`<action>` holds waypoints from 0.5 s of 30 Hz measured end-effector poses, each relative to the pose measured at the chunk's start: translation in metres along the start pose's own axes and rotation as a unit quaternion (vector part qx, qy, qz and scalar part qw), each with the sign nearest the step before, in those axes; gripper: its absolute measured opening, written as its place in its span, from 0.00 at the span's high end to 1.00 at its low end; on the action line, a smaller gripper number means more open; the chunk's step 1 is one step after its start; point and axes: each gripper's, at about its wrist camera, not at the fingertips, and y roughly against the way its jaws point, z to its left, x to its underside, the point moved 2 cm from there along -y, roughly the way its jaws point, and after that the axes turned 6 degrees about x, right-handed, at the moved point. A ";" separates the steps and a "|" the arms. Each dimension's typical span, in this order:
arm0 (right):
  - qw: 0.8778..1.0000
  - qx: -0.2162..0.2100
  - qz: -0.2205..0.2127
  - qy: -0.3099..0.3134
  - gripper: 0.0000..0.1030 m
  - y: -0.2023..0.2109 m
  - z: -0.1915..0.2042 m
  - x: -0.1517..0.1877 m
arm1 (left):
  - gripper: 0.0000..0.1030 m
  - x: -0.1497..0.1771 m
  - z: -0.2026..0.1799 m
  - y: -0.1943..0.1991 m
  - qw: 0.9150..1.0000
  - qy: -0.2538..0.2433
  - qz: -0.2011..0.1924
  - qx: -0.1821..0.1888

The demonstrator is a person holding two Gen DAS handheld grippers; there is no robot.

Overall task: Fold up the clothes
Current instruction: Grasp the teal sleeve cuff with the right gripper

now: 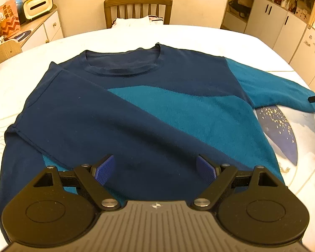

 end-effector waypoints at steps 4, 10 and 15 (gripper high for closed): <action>1.000 -0.021 -0.003 0.000 0.00 0.002 0.017 -0.008 | 0.18 -0.003 -0.002 -0.001 1.000 -0.003 -0.002 0.002; 0.992 -0.115 -0.041 -0.001 0.00 0.032 0.076 -0.014 | 0.18 -0.005 -0.004 -0.002 1.000 -0.010 -0.004 0.005; 0.979 -0.183 -0.052 0.074 0.00 0.051 0.158 -0.020 | 0.18 -0.008 0.002 -0.004 1.000 -0.006 -0.008 0.007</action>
